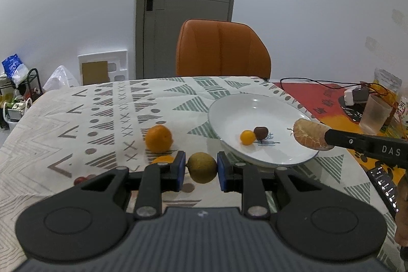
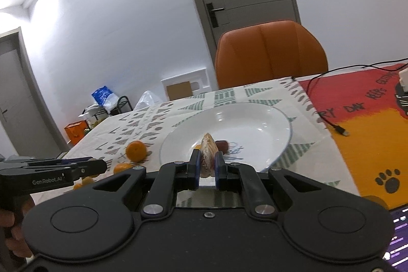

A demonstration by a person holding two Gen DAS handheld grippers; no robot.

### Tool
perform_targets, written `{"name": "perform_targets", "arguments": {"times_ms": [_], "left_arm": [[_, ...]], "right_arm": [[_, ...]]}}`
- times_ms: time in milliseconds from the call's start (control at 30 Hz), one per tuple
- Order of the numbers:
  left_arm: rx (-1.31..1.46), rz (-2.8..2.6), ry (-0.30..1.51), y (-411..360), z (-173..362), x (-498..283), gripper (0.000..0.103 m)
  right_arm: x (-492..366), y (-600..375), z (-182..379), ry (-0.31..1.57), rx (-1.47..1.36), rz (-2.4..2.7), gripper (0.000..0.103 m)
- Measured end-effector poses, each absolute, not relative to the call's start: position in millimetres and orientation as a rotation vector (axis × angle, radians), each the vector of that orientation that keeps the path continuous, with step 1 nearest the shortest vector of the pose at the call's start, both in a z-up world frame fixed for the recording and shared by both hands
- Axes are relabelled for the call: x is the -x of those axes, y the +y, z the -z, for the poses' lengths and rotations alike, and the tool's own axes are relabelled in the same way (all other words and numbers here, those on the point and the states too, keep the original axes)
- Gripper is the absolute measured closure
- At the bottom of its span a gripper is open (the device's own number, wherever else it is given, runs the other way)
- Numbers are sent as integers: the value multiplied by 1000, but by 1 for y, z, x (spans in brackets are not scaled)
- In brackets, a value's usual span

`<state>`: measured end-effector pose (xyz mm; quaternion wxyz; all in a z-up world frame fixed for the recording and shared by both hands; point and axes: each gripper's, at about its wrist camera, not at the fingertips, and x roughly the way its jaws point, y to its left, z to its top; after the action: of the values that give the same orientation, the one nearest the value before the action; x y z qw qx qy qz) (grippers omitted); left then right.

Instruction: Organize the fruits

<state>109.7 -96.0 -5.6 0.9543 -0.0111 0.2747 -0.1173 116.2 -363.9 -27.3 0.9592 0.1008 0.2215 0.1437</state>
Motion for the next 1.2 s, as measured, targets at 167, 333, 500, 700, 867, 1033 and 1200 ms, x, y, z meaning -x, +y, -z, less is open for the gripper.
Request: {"name": "perform_targets", "arguments": {"times_ms": [167, 333, 500, 700, 867, 1033, 1200], "left_arm": [[8, 251, 562, -107, 6, -116, 79], [-13, 263, 570, -117, 7, -121, 79], [-31, 273, 574, -124, 8, -127, 79], [-42, 290, 572, -132, 9, -133, 79], [-52, 315, 568, -143, 8, -139, 79], [-65, 346, 561, -156, 7, -144, 79], [-70, 366, 553, -166, 5, -148, 78]], "right_arm": [[-119, -375, 31, 448, -218, -269, 94], [-123, -382, 36, 450, -235, -258, 94], [-129, -388, 38, 435, -253, -215, 90], [-126, -396, 39, 444, -273, -212, 85], [-120, -399, 42, 450, -284, -212, 82], [-115, -402, 42, 448, -287, -203, 76], [-112, -403, 43, 454, -292, -193, 70]]}}
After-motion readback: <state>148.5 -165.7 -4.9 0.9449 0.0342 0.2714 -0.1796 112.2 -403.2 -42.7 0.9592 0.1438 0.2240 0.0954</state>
